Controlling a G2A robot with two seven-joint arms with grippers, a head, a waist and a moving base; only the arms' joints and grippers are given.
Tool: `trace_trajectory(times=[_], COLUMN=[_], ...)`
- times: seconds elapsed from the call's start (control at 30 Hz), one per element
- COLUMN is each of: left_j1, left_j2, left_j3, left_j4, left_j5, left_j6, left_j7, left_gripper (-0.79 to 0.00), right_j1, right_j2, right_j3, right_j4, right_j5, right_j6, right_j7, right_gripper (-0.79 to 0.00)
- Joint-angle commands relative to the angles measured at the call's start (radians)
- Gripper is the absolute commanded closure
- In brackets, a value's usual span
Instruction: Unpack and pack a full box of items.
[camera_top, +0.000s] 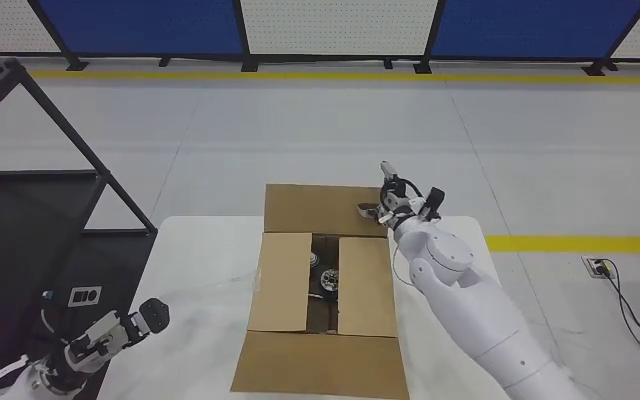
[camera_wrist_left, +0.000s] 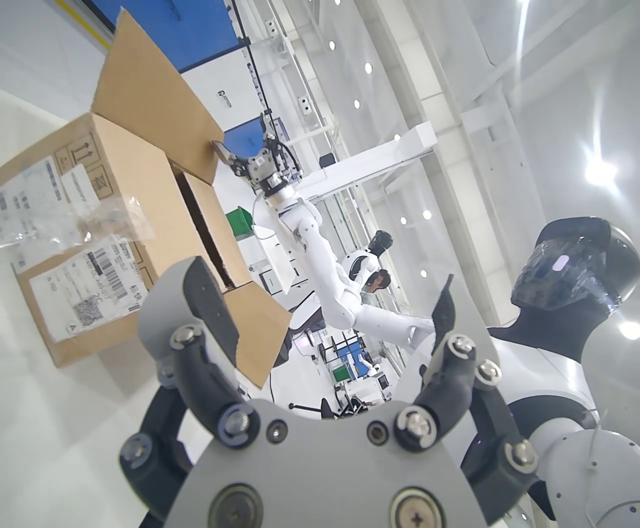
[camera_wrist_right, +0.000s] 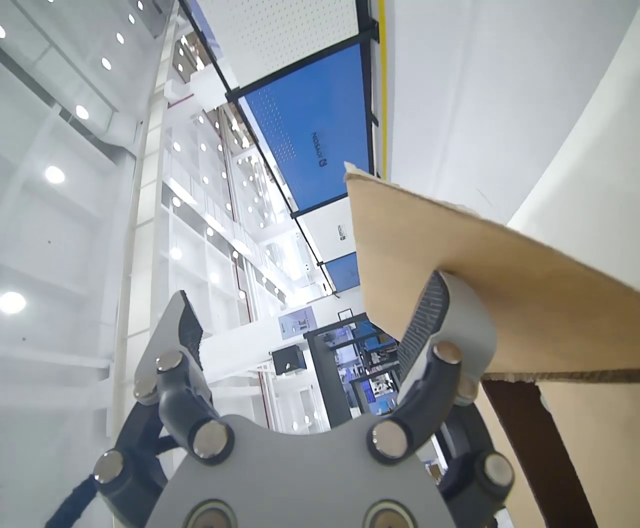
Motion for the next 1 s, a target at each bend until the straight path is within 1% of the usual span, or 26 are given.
trace_trajectory(times=[0.0,0.07,0.37,0.47,0.73,0.97], left_j1=[0.0,-0.002,-0.021,-0.026,-0.022,-0.012], left_j2=[-0.001,-0.002,-0.006,-0.008,-0.01,-0.013], left_j3=[0.0,0.003,0.016,0.021,0.015,0.007], left_j4=[0.0,0.0,0.006,0.006,0.011,0.011], left_j5=[-0.001,0.0,0.01,0.013,0.01,0.003], left_j6=[0.001,0.003,0.013,0.015,0.012,0.011], left_j7=[0.001,0.002,0.001,-0.002,-0.009,-0.015], left_gripper=[-0.785,-0.785,-0.785,-0.785,-0.785,-0.785], right_j1=[0.022,0.047,0.034,0.028,0.042,0.065], right_j2=[-0.015,-0.028,-0.028,-0.031,-0.066,-0.093], right_j3=[-0.011,-0.024,-0.018,-0.01,-0.019,-0.031], right_j4=[0.047,0.085,0.078,0.084,0.127,0.176], right_j5=[0.011,0.011,0.005,-0.02,-0.037,-0.057], right_j6=[0.013,0.054,0.055,0.081,0.119,0.174], right_j7=[-0.01,-0.022,-0.017,-0.055,-0.129,-0.127], right_gripper=[-0.785,-0.785,-0.785,-0.785,-0.785,-0.785])
